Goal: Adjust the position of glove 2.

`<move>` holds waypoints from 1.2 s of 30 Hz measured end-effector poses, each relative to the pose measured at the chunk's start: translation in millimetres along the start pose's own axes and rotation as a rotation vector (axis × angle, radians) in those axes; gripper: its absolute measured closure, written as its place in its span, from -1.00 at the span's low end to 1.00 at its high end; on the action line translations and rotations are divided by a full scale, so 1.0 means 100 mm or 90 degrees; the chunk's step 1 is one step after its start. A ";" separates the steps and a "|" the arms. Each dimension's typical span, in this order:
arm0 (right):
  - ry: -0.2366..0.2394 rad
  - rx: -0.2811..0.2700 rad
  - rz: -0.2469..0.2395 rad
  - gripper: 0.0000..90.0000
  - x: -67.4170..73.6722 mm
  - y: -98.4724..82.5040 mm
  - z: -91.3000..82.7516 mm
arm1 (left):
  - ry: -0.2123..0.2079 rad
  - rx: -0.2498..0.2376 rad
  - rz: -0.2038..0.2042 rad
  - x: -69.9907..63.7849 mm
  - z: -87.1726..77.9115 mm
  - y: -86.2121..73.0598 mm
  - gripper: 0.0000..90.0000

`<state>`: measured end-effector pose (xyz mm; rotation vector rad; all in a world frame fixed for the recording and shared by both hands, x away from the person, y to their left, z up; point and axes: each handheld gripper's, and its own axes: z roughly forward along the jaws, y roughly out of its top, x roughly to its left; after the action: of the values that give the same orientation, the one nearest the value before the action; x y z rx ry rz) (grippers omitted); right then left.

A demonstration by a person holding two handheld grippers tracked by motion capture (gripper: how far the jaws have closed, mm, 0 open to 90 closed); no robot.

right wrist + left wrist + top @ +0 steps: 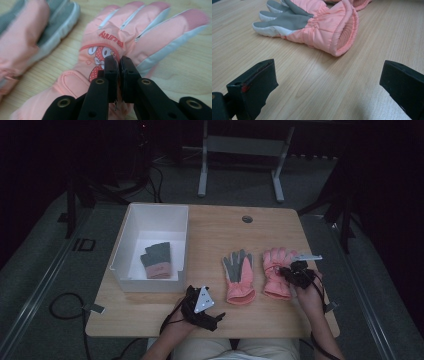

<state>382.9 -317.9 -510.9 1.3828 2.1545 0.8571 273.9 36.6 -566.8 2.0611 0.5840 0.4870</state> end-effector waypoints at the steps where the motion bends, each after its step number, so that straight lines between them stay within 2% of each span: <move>1: 0.002 -0.005 0.001 0.90 0.00 0.02 -0.03 | 0.001 -0.002 -0.002 0.00 0.00 0.00 -0.99; 12: 0.005 -0.066 0.008 0.90 0.13 0.42 -0.52 | 0.002 -0.005 -0.001 0.00 -0.01 0.01 -0.99; 17: 0.016 -0.096 -0.011 0.90 0.29 0.64 -0.68 | 0.002 -0.003 0.002 -0.01 -0.01 0.00 -0.99; 22: 0.035 -0.119 -0.021 0.90 0.53 0.83 -0.80 | 0.005 -0.006 0.002 0.00 -0.02 0.00 -0.99; 26: 0.058 -0.132 -0.042 0.90 0.73 0.93 -0.85 | 0.004 -0.011 -0.003 0.00 -0.01 0.00 -0.99; 32: 0.097 -0.122 -0.067 0.90 1.03 0.96 -0.77 | 0.004 -0.012 -0.001 0.00 -0.03 0.01 -0.99; 36: 0.112 -0.103 -0.083 0.90 1.17 0.92 -0.68 | 0.005 -0.014 0.004 0.00 -0.04 0.01 -0.99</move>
<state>350.9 -200.5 -401.7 1.1122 2.2203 1.1095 272.3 38.7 -563.8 2.0416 0.5739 0.5032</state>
